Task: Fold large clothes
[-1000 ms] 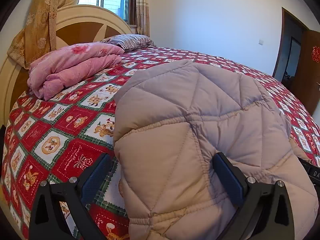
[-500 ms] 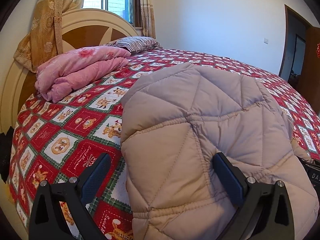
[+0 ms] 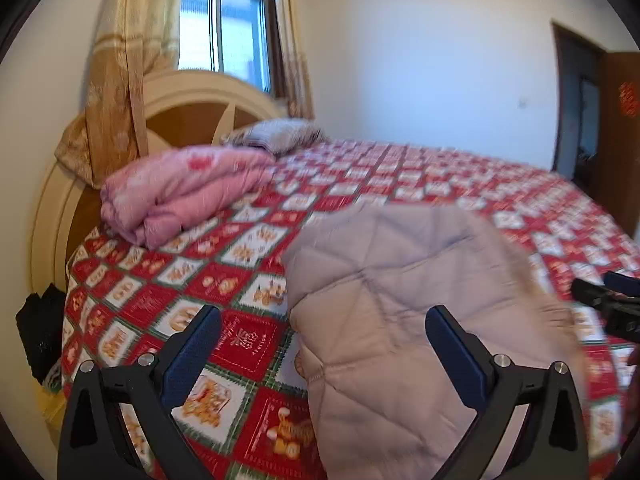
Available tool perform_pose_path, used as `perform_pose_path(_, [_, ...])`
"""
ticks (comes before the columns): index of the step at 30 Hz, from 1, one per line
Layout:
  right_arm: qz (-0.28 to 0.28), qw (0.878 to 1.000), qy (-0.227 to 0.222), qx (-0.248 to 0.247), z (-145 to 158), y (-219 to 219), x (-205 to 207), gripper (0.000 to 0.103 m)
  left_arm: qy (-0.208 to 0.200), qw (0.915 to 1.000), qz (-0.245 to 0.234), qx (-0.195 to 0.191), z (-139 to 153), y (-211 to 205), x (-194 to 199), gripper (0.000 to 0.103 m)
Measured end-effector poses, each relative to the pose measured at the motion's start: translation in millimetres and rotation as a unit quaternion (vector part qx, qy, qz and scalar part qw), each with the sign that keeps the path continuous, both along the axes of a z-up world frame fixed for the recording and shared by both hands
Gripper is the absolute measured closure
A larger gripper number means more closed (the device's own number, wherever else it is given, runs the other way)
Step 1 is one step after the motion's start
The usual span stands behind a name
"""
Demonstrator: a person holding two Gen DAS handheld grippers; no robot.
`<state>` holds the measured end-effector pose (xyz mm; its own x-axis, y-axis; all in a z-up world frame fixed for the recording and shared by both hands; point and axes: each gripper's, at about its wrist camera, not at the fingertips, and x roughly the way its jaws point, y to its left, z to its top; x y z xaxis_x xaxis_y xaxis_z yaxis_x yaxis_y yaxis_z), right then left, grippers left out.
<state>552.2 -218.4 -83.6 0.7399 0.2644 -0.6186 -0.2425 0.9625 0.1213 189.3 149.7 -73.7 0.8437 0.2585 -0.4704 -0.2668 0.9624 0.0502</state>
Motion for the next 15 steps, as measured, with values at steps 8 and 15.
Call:
perform_pose_path(8, [0.043,0.994,-0.099,-0.006,64.8,-17.7,-90.9,0.003,-0.078,0.9968,-0.019,-0.001,64.6,-11.2,-85.7,0.001])
perform_pose_path(15, [0.051,0.989,-0.140,0.008,88.2,-16.0,-124.3,0.002,-0.093,0.9954,-0.023,-0.007,73.8,-12.8,-96.1,0.001])
